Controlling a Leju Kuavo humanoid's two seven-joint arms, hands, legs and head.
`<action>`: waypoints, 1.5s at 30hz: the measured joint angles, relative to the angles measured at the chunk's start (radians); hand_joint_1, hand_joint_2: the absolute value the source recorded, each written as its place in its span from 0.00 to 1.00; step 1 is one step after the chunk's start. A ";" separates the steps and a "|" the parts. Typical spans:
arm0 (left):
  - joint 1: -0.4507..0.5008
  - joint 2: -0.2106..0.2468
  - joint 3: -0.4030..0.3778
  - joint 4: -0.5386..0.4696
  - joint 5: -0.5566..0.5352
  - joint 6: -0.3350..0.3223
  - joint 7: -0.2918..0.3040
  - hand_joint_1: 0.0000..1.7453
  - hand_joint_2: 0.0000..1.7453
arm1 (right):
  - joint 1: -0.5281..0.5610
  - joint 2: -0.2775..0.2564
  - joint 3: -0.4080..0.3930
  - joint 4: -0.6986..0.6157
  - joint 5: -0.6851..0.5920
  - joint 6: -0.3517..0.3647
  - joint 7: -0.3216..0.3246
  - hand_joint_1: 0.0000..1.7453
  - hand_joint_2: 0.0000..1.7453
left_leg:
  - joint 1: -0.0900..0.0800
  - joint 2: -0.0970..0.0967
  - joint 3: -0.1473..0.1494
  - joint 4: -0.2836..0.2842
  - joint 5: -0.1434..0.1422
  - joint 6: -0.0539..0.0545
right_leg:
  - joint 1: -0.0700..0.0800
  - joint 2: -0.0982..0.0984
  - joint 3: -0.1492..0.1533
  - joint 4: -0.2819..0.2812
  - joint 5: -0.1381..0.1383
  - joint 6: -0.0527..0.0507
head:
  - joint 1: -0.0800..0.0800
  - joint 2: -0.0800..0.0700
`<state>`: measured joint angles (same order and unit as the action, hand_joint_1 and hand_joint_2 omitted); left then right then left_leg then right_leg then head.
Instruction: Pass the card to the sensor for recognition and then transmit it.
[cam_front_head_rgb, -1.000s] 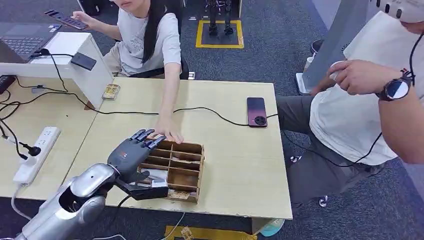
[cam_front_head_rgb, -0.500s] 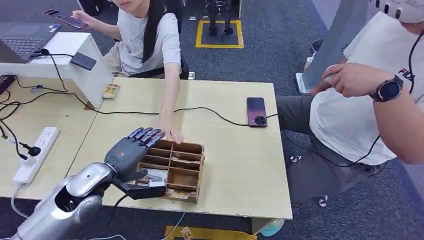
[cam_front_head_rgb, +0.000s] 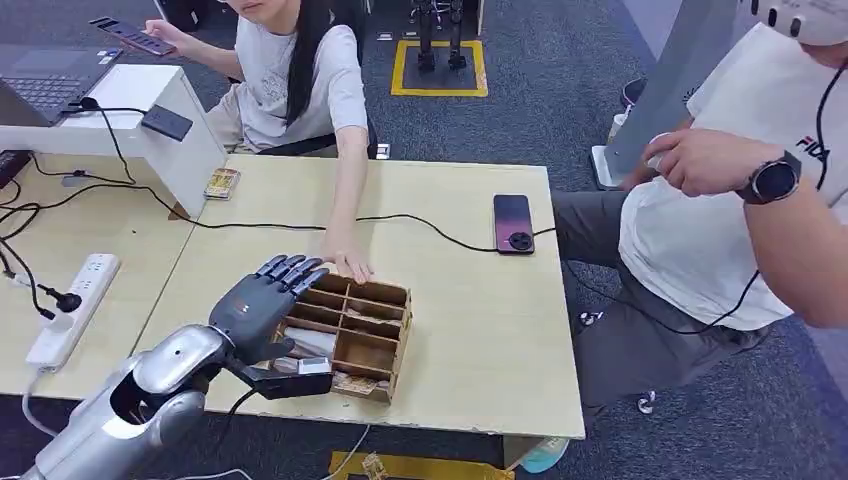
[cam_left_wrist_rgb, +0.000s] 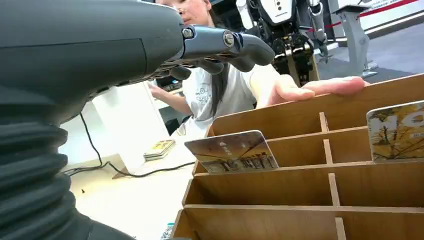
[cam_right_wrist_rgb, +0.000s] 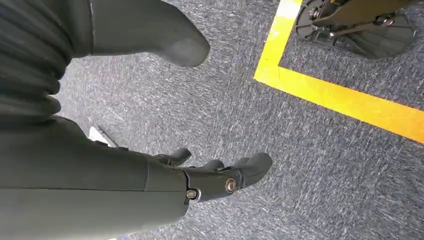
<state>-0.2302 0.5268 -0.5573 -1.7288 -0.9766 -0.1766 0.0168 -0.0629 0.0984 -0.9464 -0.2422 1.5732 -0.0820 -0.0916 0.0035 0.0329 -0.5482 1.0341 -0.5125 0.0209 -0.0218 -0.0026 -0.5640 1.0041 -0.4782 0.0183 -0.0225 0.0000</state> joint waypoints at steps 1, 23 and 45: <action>0.000 0.000 0.000 0.000 0.000 0.000 0.000 0.00 1.00 | 0.000 0.000 0.000 0.000 0.000 0.000 0.000 0.00 1.00 | 0.000 0.000 0.000 0.000 0.000 0.000 | 0.000 0.000 0.000 0.000 0.000 0.000 | 0.000 0.000; 0.000 -0.010 -0.003 0.014 -0.037 -0.001 0.011 0.00 1.00 | 0.000 0.000 0.000 0.000 0.000 -0.003 -0.005 0.00 1.00 | 0.000 0.000 0.000 0.000 0.000 0.000 | 0.000 0.000 0.000 0.000 0.000 0.000 | 0.000 0.000; 0.024 0.018 0.000 0.026 -0.011 0.003 0.001 1.00 1.00 | 0.000 0.000 0.000 0.000 0.000 -0.005 -0.011 0.00 1.00 | 0.000 -0.001 0.000 0.000 0.000 0.000 | 0.000 -0.001 0.000 0.000 0.000 0.000 | 0.000 0.000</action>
<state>-0.2059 0.5448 -0.5569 -1.7029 -0.9880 -0.1736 0.0175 -0.0627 0.0984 -0.9464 -0.2422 1.5732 -0.0874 -0.1026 0.0035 0.0324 -0.5482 1.0340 -0.5125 0.0209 -0.0219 -0.0032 -0.5635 1.0041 -0.4783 0.0183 -0.0221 0.0000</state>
